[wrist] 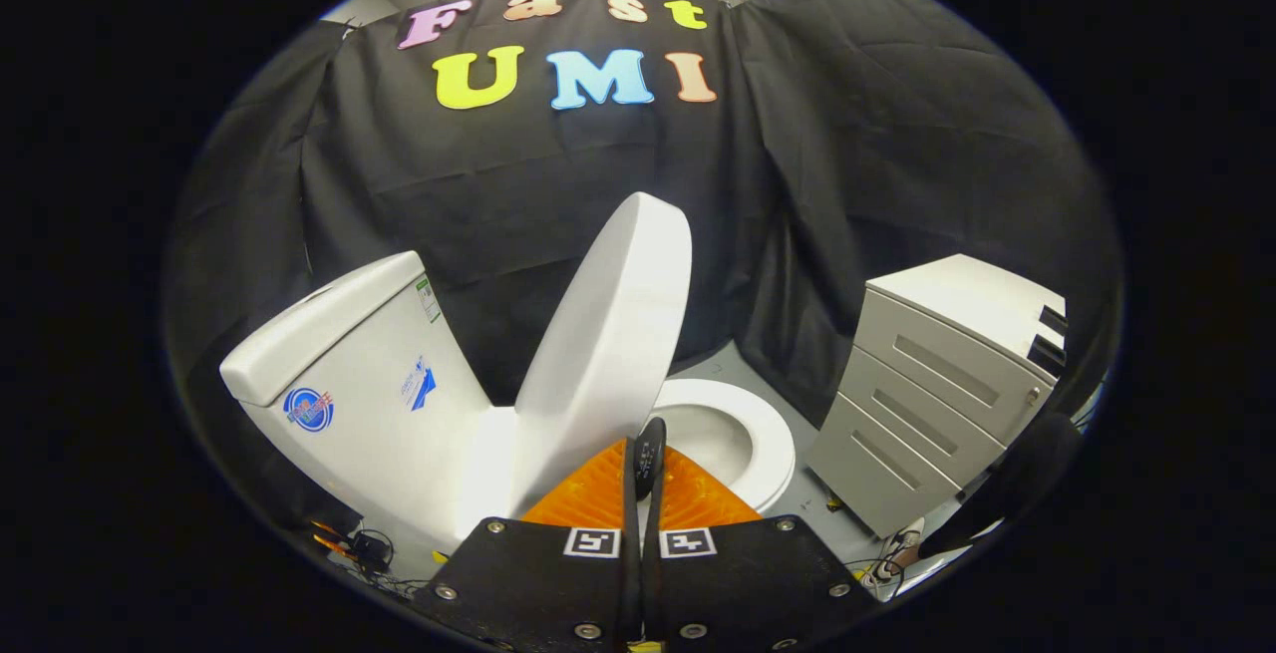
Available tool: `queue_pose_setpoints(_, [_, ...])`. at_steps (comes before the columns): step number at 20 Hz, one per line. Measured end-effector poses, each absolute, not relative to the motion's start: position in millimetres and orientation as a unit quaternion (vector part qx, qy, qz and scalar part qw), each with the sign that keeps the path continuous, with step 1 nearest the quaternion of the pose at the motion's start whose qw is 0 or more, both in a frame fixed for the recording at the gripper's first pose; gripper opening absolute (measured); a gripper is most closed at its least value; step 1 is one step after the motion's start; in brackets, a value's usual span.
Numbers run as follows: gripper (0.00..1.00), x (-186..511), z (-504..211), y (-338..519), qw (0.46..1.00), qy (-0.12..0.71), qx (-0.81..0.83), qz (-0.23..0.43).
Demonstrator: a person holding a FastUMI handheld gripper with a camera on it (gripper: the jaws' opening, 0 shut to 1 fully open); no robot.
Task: Open the toilet lid.
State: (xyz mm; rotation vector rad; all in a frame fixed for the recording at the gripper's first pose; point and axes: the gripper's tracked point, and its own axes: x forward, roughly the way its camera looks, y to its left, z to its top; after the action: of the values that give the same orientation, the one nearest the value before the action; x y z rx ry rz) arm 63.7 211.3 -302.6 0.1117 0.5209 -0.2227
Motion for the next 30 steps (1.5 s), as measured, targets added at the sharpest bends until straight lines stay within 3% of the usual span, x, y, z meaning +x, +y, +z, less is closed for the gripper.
queue_pose_setpoints(30, [0.0,80.9,-259.6,386.0,0.959,0.203,-0.199,-0.002])
